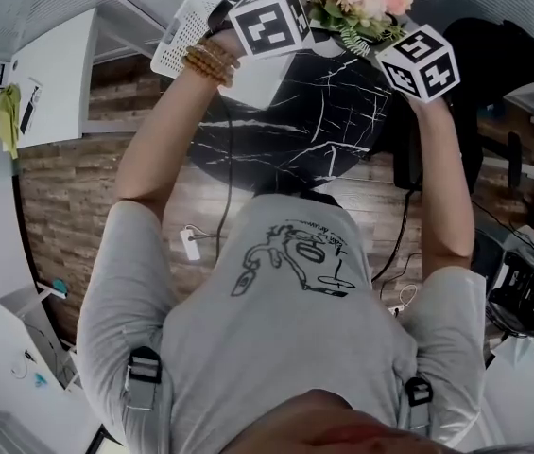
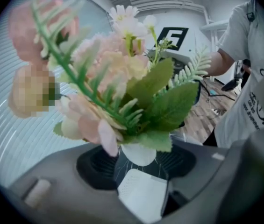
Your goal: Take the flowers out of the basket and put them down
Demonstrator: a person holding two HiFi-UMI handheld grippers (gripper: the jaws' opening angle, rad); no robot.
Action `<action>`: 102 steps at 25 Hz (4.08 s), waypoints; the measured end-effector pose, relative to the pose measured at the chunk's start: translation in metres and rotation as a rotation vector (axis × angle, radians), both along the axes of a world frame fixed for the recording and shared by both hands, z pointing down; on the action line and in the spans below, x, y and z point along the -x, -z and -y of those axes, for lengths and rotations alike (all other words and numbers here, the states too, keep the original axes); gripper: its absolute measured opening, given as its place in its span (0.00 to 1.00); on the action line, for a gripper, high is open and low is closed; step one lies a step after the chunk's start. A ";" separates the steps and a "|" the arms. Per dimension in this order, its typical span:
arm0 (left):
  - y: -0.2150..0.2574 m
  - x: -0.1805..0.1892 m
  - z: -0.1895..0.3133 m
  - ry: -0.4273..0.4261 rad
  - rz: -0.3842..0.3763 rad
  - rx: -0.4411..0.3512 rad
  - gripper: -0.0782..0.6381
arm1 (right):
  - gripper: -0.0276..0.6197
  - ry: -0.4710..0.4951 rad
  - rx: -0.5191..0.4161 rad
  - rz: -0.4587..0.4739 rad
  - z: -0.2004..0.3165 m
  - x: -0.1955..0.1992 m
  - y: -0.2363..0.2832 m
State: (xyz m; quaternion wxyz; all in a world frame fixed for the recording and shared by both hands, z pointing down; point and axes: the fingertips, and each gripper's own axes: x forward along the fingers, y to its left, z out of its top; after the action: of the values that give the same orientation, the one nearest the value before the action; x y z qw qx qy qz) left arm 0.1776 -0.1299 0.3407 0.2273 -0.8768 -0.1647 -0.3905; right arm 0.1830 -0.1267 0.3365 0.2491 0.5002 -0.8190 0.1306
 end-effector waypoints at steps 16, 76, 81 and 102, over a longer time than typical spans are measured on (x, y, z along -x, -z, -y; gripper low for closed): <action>-0.012 -0.065 -0.062 -0.070 0.004 0.010 0.46 | 0.47 -0.072 0.007 0.001 -0.062 -0.064 -0.012; -0.229 -0.051 -0.093 -0.037 0.128 0.092 0.46 | 0.47 -0.069 0.136 0.058 -0.094 -0.050 -0.227; -0.239 -0.049 -0.096 -0.032 0.129 0.093 0.46 | 0.47 -0.067 0.136 0.058 -0.097 -0.048 -0.237; -0.264 -0.037 -0.108 -0.025 0.137 0.106 0.46 | 0.47 -0.058 0.148 0.069 -0.109 -0.036 -0.262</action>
State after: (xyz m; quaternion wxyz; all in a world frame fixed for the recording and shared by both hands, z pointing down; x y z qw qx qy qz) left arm 0.2145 -0.0219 0.6047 0.1736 -0.8566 -0.2112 -0.4375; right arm 0.2189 -0.0175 0.5988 0.2534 0.4991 -0.8003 0.2150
